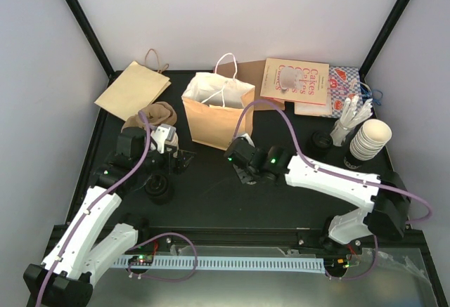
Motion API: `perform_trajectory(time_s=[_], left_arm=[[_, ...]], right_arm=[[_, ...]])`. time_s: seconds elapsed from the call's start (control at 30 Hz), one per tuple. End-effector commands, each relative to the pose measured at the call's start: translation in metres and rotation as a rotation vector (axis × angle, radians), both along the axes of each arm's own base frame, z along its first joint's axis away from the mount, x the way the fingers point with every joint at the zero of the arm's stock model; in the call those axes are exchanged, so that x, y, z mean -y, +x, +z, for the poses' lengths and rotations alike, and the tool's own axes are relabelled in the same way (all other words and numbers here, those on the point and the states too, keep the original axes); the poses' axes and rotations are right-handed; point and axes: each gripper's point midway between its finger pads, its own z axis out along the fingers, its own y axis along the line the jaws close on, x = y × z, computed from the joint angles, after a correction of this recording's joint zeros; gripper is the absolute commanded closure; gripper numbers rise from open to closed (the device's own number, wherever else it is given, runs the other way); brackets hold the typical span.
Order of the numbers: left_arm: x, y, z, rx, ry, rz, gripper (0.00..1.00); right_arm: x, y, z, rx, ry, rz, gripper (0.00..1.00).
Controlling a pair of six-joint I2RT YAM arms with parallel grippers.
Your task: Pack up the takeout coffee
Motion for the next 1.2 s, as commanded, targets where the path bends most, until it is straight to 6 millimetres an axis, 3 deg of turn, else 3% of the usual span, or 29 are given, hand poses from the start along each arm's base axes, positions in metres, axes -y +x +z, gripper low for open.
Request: perform_trajectory(time_s=[0.0, 0.03, 0.17, 0.33, 0.5, 0.77, 0.9, 1.1, 1.17], left_arm=[[0.004, 0.0, 0.008, 0.035, -0.013, -0.026, 0.06], [0.004, 0.0, 0.008, 0.035, -0.014, -0.027, 0.06], [0.004, -0.001, 0.008, 0.035, -0.014, -0.026, 0.05], [0.004, -0.001, 0.009, 0.04, -0.016, -0.027, 0.05], [0.004, -0.001, 0.009, 0.041, -0.016, -0.027, 0.05], [0.005, -0.002, 0.01, 0.041, -0.017, -0.032, 0.05], [0.005, -0.001, 0.01, 0.042, -0.018, -0.032, 0.05], [0.004, -0.002, 0.011, 0.047, -0.018, -0.03, 0.05], [0.004, -0.002, 0.011, 0.048, -0.018, -0.03, 0.05]], right_arm=[[0.015, 0.01, 0.051, 0.114, 0.024, -0.044, 0.62], [0.02, 0.012, 0.055, 0.124, 0.013, -0.058, 0.53], [0.048, 0.023, 0.062, 0.131, -0.006, -0.132, 0.51], [0.115, 0.05, 0.054, 0.078, 0.032, -0.338, 0.17], [0.177, 0.069, 0.03, -0.008, 0.064, -0.541, 0.0], [0.238, 0.101, -0.006, -0.086, 0.077, -0.773, 0.0], [0.248, 0.115, -0.011, -0.075, 0.13, -0.892, 0.03], [0.271, 0.123, -0.018, -0.021, 0.122, -1.086, 0.21], [0.282, 0.122, -0.022, -0.011, 0.112, -1.141, 0.34]])
